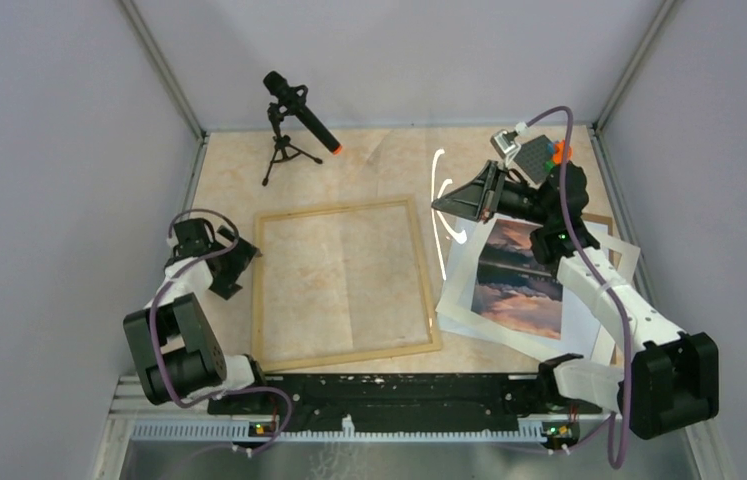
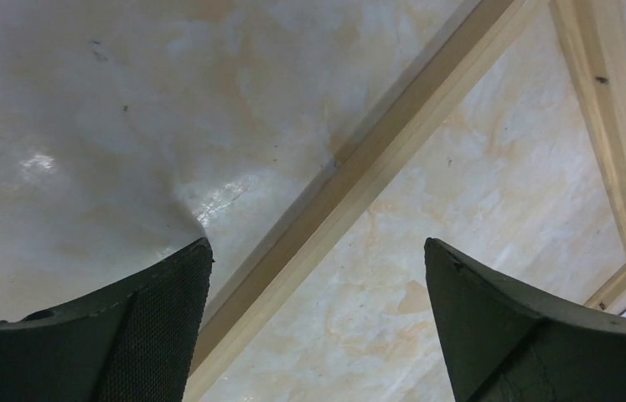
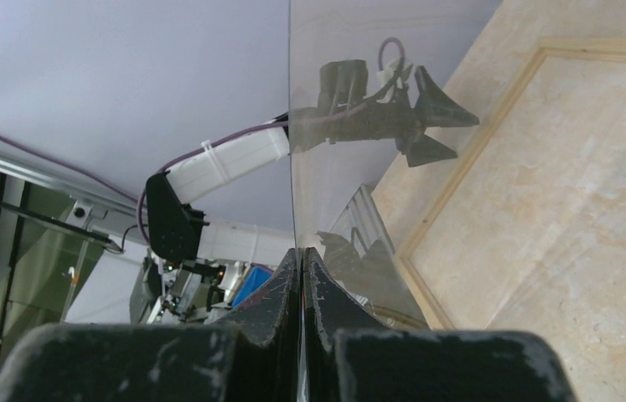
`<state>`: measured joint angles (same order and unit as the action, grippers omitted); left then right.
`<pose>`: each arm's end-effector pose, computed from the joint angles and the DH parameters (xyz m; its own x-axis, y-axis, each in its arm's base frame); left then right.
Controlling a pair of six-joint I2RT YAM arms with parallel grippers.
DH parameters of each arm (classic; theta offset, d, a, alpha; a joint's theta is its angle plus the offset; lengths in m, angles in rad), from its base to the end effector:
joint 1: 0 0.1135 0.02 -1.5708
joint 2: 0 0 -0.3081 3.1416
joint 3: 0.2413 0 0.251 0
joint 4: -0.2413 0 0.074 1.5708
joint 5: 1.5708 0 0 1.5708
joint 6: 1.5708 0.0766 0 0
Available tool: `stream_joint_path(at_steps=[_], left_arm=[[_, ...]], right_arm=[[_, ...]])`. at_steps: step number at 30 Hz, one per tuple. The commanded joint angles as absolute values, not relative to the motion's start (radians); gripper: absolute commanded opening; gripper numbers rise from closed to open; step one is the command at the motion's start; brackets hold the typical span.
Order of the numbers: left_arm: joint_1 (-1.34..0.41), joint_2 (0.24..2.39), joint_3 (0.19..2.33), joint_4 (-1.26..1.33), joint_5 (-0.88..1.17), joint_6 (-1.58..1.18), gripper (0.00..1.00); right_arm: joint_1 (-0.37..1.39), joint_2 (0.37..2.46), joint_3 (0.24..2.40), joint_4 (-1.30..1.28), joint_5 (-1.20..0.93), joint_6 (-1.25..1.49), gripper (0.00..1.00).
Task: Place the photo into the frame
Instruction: Place the photo frame item in the photo frame.
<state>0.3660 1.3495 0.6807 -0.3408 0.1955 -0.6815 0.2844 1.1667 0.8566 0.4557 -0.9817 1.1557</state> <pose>0.2483 0.0792 0.1838 -0.4536 -0.8356 -0.3097 -0.6957 0.5492 -0.4630 0.2361 0.1354 0.3964 -0.8090 0.2932 -0.5094 -0.5087 0.0847 0.8567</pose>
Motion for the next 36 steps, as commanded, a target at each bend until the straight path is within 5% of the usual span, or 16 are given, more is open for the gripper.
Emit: stream_joint_path(at_steps=[1,14,27,36], left_arm=[[0.377,1.401,0.671,-0.261,0.334,-0.673,0.98],[0.376,1.47,0.574,-0.125,0.563,-0.74,0.91],[0.414,1.406,0.587,-0.167,0.571,-0.673,0.83],[0.526,1.43,0.614,-0.208,0.575,-0.62,0.88]], right_arm=[[0.333,1.187,0.928,0.555,-0.947,1.188,0.0],[0.416,1.301,0.913,0.848,-0.869,1.401,0.0],[0.52,1.469,0.871,1.155,-0.737,1.634,0.0],[0.614,1.566,0.936,1.173,-0.66,1.673,0.0]])
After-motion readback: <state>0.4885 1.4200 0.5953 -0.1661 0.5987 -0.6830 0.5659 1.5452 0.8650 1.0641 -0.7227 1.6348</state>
